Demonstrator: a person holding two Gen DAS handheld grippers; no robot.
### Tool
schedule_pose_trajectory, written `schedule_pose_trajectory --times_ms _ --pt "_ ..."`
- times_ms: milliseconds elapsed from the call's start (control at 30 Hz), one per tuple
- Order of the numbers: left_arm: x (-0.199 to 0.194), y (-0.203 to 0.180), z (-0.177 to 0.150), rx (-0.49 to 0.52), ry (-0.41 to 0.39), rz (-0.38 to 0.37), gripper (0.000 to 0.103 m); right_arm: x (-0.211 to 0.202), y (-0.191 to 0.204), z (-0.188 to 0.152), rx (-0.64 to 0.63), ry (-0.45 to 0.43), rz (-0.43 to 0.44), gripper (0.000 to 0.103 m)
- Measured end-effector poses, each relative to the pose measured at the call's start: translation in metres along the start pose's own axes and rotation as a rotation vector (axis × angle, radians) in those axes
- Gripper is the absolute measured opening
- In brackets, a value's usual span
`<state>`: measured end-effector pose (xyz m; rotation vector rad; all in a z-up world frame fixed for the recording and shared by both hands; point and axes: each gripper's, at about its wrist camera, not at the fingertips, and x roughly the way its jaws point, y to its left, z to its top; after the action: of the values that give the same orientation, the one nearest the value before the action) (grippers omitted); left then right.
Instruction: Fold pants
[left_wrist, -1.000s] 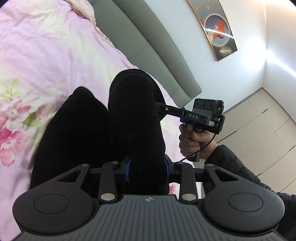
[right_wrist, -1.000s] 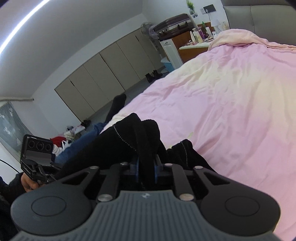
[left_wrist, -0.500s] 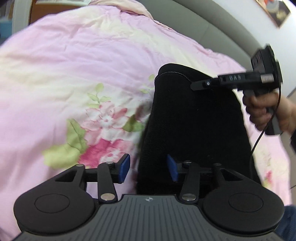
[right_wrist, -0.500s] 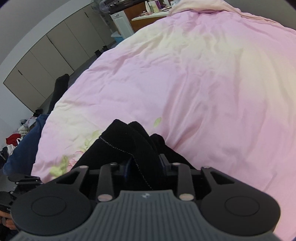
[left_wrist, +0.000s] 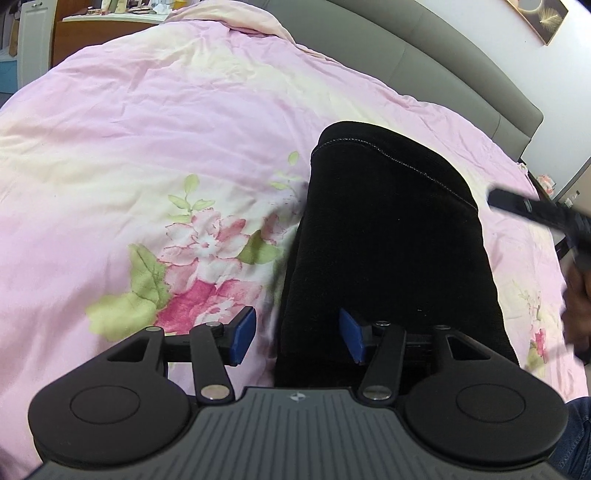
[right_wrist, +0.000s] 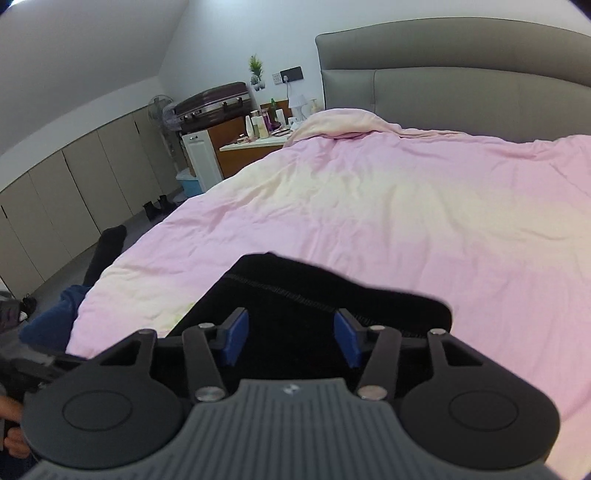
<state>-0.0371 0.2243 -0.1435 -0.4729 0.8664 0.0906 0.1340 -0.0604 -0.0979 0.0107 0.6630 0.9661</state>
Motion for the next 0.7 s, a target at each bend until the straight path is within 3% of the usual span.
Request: schedule_pose_trajectory --times_ms 133,233,367,433,533,633,700 --pt "0.000 0.000 -0.002 -0.003 0.000 0.012 0.064 0.002 0.047 -0.058 -0.054 0.052 -0.075 0.039" --pt "0.000 -0.005 -0.002 0.025 0.014 0.039 0.068 0.005 0.071 -0.099 -0.044 0.077 -0.141 0.040" --pt "-0.006 -0.016 -0.003 0.045 0.006 0.065 0.069 -0.009 0.084 -0.129 -0.008 0.174 -0.136 0.041" --pt "-0.016 -0.021 0.000 0.047 -0.022 0.075 0.067 -0.022 0.079 -0.130 0.005 0.180 -0.113 0.040" --pt "-0.034 -0.031 0.014 0.058 -0.099 0.067 0.067 -0.051 0.071 -0.123 0.007 0.085 -0.086 0.040" --pt "-0.048 -0.050 0.038 0.107 -0.175 0.008 0.080 -0.061 0.058 -0.103 0.007 -0.013 -0.151 0.043" --pt "-0.046 -0.070 0.055 0.194 -0.185 -0.018 0.085 -0.056 0.044 -0.084 0.025 -0.041 -0.201 0.044"
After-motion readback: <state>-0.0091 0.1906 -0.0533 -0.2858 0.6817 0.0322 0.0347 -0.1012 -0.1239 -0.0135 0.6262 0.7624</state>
